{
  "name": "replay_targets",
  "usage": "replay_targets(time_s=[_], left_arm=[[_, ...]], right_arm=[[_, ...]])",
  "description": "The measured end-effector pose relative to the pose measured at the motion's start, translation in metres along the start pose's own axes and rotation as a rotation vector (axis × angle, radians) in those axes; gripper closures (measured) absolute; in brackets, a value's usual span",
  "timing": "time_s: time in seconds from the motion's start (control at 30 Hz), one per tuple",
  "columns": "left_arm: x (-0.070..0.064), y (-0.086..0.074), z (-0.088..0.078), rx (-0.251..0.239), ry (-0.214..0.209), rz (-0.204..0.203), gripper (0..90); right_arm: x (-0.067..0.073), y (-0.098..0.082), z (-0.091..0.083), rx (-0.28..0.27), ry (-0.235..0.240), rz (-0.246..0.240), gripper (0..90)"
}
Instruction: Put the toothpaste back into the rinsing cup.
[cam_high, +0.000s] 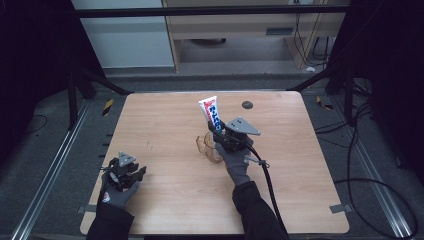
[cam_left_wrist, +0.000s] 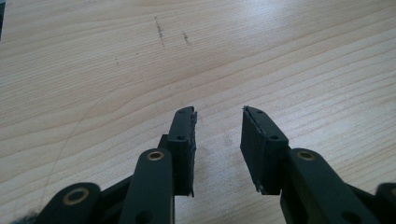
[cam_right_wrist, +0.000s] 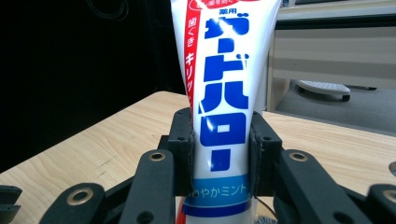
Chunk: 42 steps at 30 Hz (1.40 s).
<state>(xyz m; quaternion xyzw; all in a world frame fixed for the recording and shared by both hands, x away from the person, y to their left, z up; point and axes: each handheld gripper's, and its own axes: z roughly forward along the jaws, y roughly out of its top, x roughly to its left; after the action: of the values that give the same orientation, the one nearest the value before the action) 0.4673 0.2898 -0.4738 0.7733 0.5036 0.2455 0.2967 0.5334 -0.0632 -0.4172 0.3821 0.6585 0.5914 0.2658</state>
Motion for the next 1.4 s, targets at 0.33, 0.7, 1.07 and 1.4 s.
replay_targets(time_s=[0.33, 0.7, 1.07, 1.4], left_arm=[[0.000, 0.000, 0.000, 0.000, 0.000, 0.001, 64.9], [0.000, 0.000, 0.000, 0.002, 0.001, 0.003, 64.9], [0.000, 0.000, 0.000, 0.001, 0.001, 0.003, 64.9], [-0.001, 0.000, 0.000, 0.001, 0.002, 0.004, 64.9]], right_arm=[[0.000, -0.007, 0.004, 0.014, 0.009, -0.016, 67.9], [-0.004, -0.016, 0.002, -0.013, 0.004, -0.016, 68.1], [-0.001, -0.018, 0.004, -0.013, 0.003, -0.044, 68.1], [0.001, -0.018, 0.002, -0.003, 0.010, -0.057, 67.8]])
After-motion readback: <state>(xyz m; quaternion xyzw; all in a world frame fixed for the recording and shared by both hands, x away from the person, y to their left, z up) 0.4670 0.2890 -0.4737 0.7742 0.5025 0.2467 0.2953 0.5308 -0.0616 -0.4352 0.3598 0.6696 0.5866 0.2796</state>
